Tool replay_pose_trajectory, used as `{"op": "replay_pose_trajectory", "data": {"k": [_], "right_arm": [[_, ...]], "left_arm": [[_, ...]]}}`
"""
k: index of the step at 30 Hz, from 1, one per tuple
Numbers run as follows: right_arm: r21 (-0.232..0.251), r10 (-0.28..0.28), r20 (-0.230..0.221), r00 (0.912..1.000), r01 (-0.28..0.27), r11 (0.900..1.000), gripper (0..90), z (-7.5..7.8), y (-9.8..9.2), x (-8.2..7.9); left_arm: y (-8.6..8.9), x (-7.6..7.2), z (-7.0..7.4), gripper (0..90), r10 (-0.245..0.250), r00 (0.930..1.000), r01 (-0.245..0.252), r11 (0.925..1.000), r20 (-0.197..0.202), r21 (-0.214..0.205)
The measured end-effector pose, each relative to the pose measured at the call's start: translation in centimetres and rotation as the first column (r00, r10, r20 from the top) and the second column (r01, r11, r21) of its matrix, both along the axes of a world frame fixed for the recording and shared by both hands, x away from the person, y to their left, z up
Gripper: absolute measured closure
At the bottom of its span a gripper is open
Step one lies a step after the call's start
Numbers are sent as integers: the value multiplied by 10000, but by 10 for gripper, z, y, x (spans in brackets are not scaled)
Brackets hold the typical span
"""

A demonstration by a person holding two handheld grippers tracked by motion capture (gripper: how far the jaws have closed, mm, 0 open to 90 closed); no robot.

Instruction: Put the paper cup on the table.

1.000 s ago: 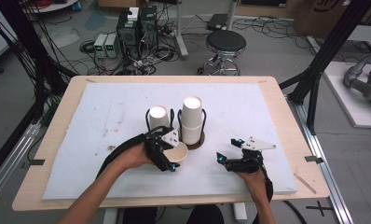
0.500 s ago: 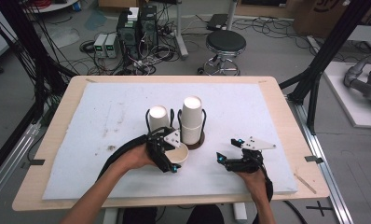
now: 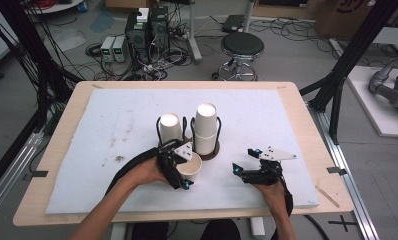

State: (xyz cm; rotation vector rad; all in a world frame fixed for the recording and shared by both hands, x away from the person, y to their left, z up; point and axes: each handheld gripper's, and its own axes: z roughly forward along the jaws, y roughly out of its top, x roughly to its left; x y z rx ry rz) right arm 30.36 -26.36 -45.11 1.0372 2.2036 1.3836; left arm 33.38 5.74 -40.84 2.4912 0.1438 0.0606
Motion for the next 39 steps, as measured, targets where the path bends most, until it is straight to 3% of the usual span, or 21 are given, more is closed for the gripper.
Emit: {"op": "replay_pose_trajectory", "data": {"k": [10, 23, 34, 37, 39], "right_arm": [[-9, 4, 33, 10000, -4, 10000, 145, 0, 0, 0], [73, 14, 50, 10000, -15, 10000, 145, 0, -1, 0], [111, 0, -37, 10000, 0, 9999, 145, 0, -1, 0], [108, -7, -19, 10000, 7, 9999, 145, 0, -1, 0], [117, -2, -30, 10000, 2, 9999, 145, 0, -1, 0]], "left_arm": [[8, -2, -3, 99, 149, 9998, -153, 9993, -132, -345], [35, -8, -4, 97, 432, 9988, -451, 9948, -226, -911], [68, -16, -7, 97, 843, 9960, -878, 9859, -304, -1428], [78, -17, -7, 97, 1082, 9939, -1101, 9815, -205, -1569], [85, -19, -7, 97, 1310, 9912, -1319, 9743, -172, -1827]]}}
